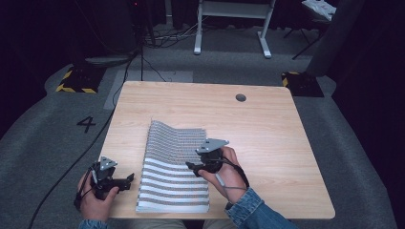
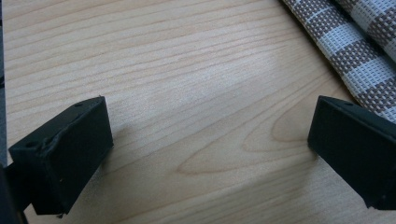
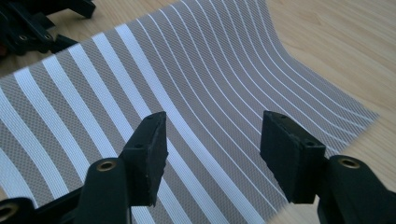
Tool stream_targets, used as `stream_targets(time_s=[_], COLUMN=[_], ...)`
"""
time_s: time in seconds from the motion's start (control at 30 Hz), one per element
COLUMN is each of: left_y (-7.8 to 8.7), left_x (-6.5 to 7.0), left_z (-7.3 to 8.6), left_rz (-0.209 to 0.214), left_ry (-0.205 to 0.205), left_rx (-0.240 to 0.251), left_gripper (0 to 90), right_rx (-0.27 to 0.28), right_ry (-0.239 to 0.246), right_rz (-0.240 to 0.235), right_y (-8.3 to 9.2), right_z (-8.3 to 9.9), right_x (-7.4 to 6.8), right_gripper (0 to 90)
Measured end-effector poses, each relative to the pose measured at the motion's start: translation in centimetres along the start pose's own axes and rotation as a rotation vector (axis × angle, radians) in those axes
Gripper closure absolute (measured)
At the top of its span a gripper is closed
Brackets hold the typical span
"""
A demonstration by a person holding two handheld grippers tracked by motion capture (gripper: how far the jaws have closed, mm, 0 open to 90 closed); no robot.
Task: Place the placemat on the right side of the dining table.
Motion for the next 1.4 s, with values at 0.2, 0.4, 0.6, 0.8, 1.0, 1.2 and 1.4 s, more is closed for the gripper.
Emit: stream_targets(time_s=[0.2, 0.4, 0.6, 0.8, 1.0, 1.2, 1.4], left_y=[-0.3, -0.4, -0.4, -0.4, -0.6, -0.6, -0.6], left_x=[-0.2, -0.2, -0.2, -0.2, -0.2, -0.2, -0.2], left_z=[-0.4, -0.5, -0.5, -0.5, -0.7, -0.7, -0.7], left_rz=[-0.001, 0.004, 0.004, 0.004, 0.000, 0.001, 0.001], left_ry=[0.000, 0.001, 0.001, 0.001, 0.000, 0.000, 0.001], left_rx=[-0.001, -0.001, -0.001, -0.001, -0.002, -0.002, -0.002], left_gripper=[0.0, 0.0, 0.0, 0.0, 0.0, 0.0, 0.0], right_rx=[0.003, 0.015, -0.009, -0.048, -0.095, -0.091, -0.094], right_ry=[0.038, 0.069, 0.072, 0.084, 0.071, 0.061, 0.061], right_rz=[-0.008, -0.036, -0.089, -0.137, -0.175, -0.162, -0.153], right_y=[-1.5, -2.7, -4.0, -5.4, -6.5, -7.9, -9.3], right_z=[-2.0, -3.3, -4.5, -5.5, -5.9, -6.6, -7.3], right_x=[-0.9, -1.5, -1.9, -2.3, -3.2, -4.4, -5.5], right_gripper=[42.3, 42.9, 41.0, 38.9, 37.9, 33.9, 33.7])
Point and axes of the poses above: each handheld gripper's, and its own axes: y roughly backward along the jaws, z roughly out of its underside, x roughly to its right, the point moved 3 cm from there along -y, roughly forward along the jaws, and after that the axes turned 5 degrees about y, right-handed, at the moved point
